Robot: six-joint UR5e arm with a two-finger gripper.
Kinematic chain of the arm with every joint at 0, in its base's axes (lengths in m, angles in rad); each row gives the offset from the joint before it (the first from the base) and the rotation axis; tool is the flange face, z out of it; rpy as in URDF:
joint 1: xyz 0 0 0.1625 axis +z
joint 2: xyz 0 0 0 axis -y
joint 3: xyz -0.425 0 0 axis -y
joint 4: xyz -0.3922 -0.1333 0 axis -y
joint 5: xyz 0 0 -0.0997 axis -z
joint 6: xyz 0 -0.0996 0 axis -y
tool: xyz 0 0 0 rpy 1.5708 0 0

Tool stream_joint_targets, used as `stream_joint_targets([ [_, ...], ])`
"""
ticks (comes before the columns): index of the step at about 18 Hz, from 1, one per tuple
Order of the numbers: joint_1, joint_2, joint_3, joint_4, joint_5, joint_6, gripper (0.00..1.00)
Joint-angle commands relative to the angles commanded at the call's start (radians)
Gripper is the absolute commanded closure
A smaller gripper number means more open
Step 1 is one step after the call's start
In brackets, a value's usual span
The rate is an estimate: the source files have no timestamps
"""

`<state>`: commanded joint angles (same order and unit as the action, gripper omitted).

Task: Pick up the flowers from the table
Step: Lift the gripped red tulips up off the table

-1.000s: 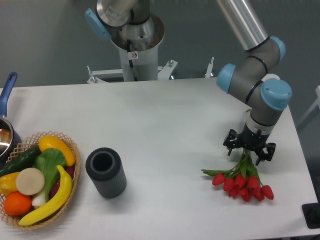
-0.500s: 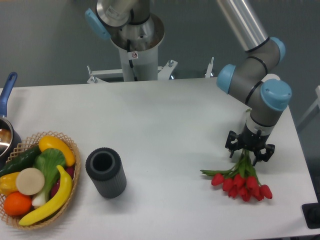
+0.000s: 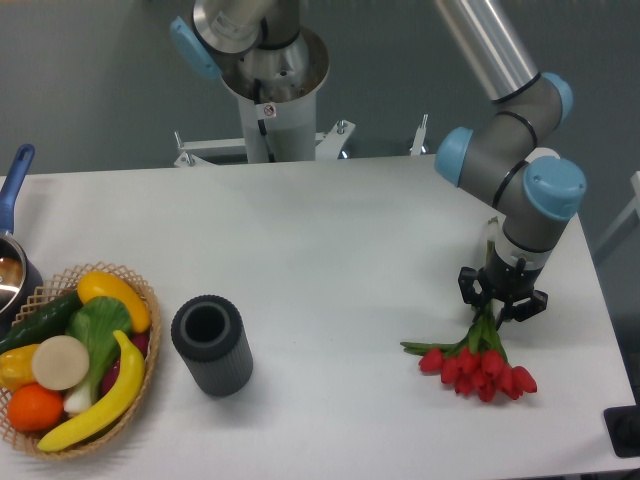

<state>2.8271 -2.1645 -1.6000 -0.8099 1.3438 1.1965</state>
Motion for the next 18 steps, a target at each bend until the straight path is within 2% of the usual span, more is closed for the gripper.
stream_joint_targets([
  [3,0.002,0.003,0.014,0.000,0.000,0.003,0.71],
  [8,0.002,0.069,0.025,0.000,-0.023,-0.002,0.71],
  [12,0.009,0.133,0.025,0.000,-0.103,-0.003,0.71],
  [18,0.031,0.218,0.025,0.000,-0.336,-0.046,0.71],
])
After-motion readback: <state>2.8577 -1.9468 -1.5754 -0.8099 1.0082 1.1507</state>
